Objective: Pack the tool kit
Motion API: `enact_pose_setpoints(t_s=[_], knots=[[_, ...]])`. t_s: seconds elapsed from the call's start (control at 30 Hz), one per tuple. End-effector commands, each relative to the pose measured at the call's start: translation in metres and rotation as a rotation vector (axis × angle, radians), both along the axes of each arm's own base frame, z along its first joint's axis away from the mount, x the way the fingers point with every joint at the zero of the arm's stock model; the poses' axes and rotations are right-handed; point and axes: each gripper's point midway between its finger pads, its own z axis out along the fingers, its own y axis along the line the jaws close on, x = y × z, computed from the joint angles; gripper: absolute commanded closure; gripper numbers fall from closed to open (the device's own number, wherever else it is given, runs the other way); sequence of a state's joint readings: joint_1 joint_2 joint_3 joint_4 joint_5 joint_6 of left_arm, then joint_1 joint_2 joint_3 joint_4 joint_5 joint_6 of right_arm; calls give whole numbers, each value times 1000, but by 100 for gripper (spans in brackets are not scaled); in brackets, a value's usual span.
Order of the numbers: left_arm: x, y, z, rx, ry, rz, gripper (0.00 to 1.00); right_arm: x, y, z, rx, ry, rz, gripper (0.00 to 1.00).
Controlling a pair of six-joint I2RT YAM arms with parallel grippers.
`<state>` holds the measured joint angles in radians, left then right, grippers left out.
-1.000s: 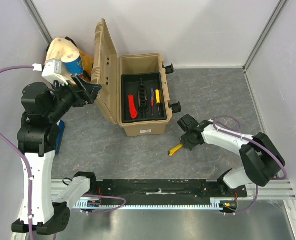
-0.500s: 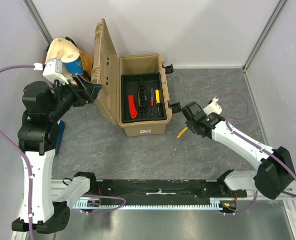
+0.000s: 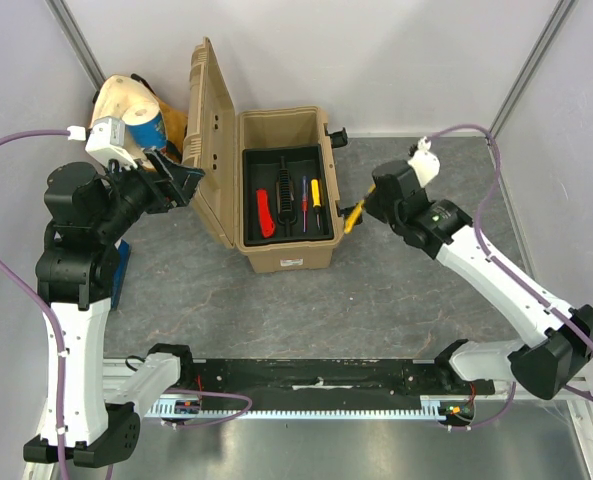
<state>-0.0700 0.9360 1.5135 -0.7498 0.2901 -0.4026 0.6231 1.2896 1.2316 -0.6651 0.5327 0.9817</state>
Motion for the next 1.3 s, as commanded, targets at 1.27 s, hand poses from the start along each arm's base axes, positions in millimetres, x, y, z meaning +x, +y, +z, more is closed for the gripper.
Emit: enact_pose_setpoints(t_s=[1.27], knots=[[-3, -4, 20, 0, -60, -27, 20, 98, 229, -2, -308, -164, 709, 100]])
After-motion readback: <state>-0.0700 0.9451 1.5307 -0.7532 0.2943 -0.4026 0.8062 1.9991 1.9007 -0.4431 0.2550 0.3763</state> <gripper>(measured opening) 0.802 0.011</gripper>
